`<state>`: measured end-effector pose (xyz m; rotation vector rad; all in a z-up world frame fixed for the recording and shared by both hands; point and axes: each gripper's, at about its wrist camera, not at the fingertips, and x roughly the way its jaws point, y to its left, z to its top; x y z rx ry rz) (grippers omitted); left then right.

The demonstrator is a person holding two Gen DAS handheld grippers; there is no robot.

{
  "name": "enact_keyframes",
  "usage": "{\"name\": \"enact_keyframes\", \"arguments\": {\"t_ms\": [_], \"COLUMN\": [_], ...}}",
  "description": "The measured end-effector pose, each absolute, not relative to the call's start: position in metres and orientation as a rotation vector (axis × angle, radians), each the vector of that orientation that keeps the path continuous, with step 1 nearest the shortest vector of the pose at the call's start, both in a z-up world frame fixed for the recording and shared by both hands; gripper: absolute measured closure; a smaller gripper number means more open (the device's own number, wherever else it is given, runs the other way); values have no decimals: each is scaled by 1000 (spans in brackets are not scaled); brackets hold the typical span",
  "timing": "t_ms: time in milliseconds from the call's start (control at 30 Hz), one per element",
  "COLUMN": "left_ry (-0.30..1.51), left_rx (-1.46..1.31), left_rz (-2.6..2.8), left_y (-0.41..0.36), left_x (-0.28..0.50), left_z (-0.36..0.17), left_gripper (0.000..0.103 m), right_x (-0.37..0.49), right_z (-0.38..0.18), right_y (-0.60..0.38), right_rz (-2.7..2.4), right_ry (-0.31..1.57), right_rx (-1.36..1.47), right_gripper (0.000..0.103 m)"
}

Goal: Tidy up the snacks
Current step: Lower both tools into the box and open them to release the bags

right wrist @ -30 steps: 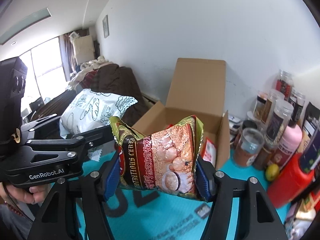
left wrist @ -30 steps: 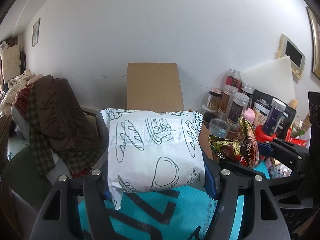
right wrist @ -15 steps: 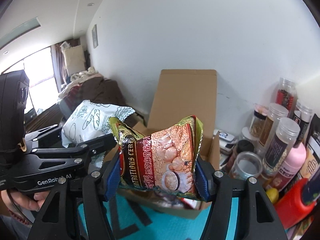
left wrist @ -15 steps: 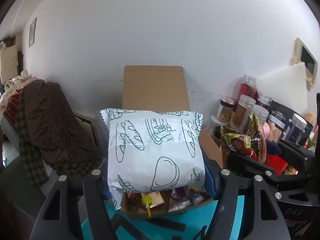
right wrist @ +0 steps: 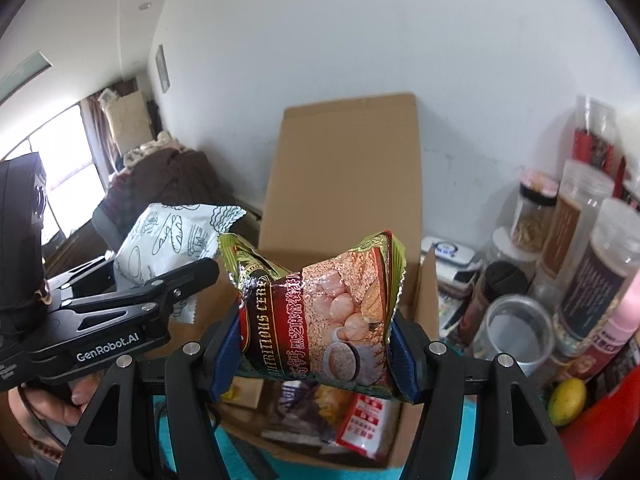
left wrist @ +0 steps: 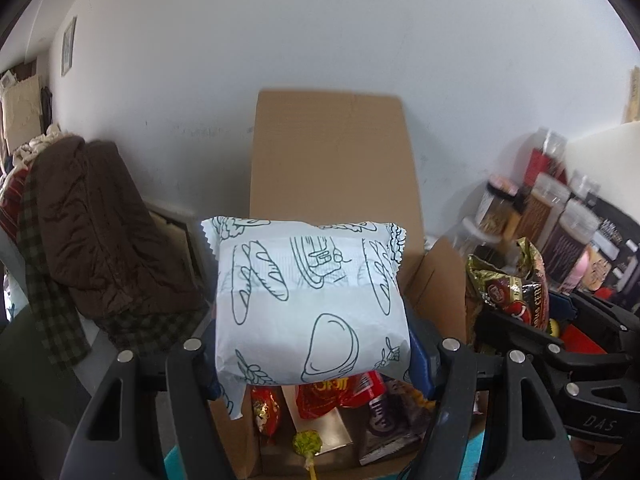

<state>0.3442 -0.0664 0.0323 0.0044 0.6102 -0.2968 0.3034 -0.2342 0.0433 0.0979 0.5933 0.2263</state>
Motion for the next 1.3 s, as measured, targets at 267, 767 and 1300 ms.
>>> {"name": "enact_keyframes", "arguments": {"t_ms": [267, 767, 1300], "left_ry": [718, 881, 938], "left_rx": [59, 147, 200], "left_rz": [-273, -268, -213], "left_y": [-79, -101, -111], "left_x": [375, 390, 398], "left_z": [-5, -48, -55], "left_gripper": [35, 35, 35], "right_x": [331, 348, 356], "right_z": [12, -18, -27], "right_y": [-240, -234, -226], "right_rz": [263, 218, 147], "right_ry": [668, 772, 810], "right_rx": [138, 66, -52], "right_gripper": [40, 39, 35]}}
